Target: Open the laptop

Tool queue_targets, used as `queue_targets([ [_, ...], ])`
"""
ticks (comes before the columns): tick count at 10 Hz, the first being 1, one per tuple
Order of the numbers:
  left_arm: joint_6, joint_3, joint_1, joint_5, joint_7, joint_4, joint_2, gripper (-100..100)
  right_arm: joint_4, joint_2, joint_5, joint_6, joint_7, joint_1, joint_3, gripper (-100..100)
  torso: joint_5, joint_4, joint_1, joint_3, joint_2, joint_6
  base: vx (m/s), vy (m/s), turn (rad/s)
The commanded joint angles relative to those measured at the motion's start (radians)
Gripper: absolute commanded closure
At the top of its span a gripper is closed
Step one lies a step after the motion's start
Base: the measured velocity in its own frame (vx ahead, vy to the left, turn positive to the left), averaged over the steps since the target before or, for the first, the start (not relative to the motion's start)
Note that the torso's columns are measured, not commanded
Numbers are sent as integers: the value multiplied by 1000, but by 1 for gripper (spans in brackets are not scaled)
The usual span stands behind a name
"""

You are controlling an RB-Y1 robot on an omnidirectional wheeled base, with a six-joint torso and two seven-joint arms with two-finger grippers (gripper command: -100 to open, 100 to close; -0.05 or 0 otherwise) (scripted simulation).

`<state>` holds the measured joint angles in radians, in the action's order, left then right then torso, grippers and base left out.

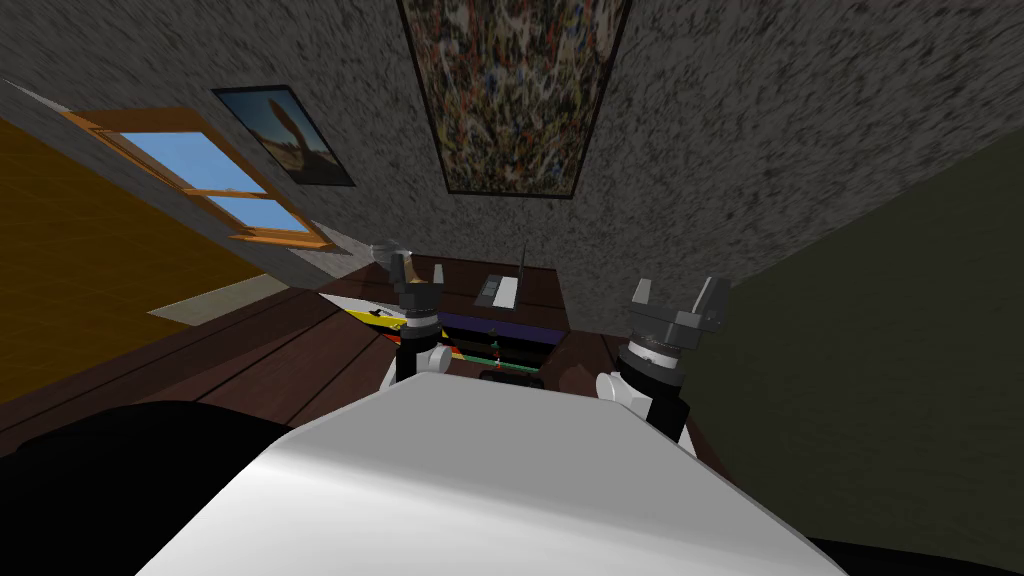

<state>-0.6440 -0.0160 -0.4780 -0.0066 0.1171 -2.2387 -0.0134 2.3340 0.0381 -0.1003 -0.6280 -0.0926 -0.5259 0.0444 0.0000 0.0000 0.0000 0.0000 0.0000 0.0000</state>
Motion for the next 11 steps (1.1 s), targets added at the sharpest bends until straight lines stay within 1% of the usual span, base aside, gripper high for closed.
queue_targets([
  [1,0,0,0,0,0,0,0,0,0,0,0,0,0,0,0,0,0,41,0,-82,40,0,0,0,0],
  [3,0,0,0,0,0,0,0,0,0,0,0,0,0,0,0,0,0,176,0,-351,175,0,0,0,0],
  [9,0,0,0,0,0,0,0,0,0,0,0,0,0,0,0,0,0,617,0,-1234,618,0,0,0,0],
  [10,6,1,2,-4,-2,1,40,-100,0,0,0,0,0,0,0,0,0,691,0,-1382,691,0,6,-13,-8],
  [11,12,2,4,-7,-4,3,66,-100,0,0,0,0,0,0,0,0,0,724,0,-1451,725,0,1,-27,-11],
])
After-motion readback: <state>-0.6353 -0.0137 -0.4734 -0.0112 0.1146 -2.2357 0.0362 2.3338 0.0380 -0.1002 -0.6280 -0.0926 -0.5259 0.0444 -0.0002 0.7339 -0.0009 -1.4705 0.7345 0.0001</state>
